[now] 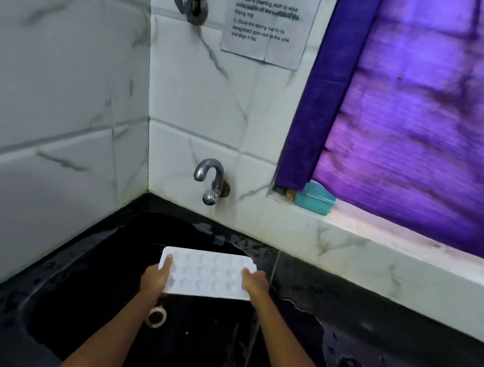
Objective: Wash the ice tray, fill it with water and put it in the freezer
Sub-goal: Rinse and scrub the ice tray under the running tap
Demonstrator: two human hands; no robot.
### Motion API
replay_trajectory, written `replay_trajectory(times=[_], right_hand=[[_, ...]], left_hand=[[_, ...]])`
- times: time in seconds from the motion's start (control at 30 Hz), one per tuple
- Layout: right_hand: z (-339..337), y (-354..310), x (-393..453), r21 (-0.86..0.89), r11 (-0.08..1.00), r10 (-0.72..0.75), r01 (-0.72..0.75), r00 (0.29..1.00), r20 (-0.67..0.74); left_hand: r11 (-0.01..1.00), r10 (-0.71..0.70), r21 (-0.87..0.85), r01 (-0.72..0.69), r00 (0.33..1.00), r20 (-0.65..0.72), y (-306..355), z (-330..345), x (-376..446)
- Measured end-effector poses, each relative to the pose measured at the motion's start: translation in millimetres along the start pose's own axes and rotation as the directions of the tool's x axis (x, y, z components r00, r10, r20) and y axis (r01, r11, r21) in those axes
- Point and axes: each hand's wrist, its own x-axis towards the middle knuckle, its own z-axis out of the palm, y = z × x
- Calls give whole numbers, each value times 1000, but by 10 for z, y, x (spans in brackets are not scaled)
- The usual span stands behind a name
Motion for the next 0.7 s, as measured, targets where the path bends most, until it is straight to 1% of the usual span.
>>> replay_trajectory(times=[0.03, 0.07, 0.13, 0.17, 0.2, 0.27, 0.33, 0.43, 0.5, 0.57, 0.7], right_hand=[[89, -147, 63, 20, 1000, 2, -2, 999, -40], [174, -310, 133, 23, 1000, -18, 21, 993, -120], [308, -650, 233, 14, 992, -119, 128, 954, -276], [388, -827, 280, 5, 980, -186, 198, 929, -319], [476, -989, 337, -12, 964, -255, 267, 905, -340], [640, -1300, 446, -37, 931, -356, 363, 881, -312], [770, -1538, 580, 37, 929, -348, 368, 904, -248], [956, -1750, 801, 185, 943, -246, 275, 955, -165], [1042, -1813, 923, 278, 926, -230, 256, 965, -125], [1136, -1863, 984, 301, 915, -229, 270, 960, -163], [1277, -1885, 1000, 147, 936, -256, 321, 903, -344]], left_hand=[[1000, 18, -4, -18, 1000, -9, 86, -28, 101], [999, 39, -30, -40, 999, -4, 128, -24, 251], [996, 36, -77, -35, 999, 12, 183, -15, 503], [996, 35, -82, -33, 999, 23, 194, -34, 626], [996, 38, -81, -35, 999, 33, 173, -54, 757], [997, 43, -60, -39, 997, 64, 102, -91, 999], [999, 49, -15, -48, 994, 94, 43, -122, 1159], [999, 32, 12, -34, 989, 144, -49, -121, 1384], [999, 27, 20, -31, 987, 157, -74, -109, 1465], [999, 25, 31, -31, 985, 170, -96, -104, 1530], [997, 30, 57, -43, 977, 213, -141, -67, 1612]])
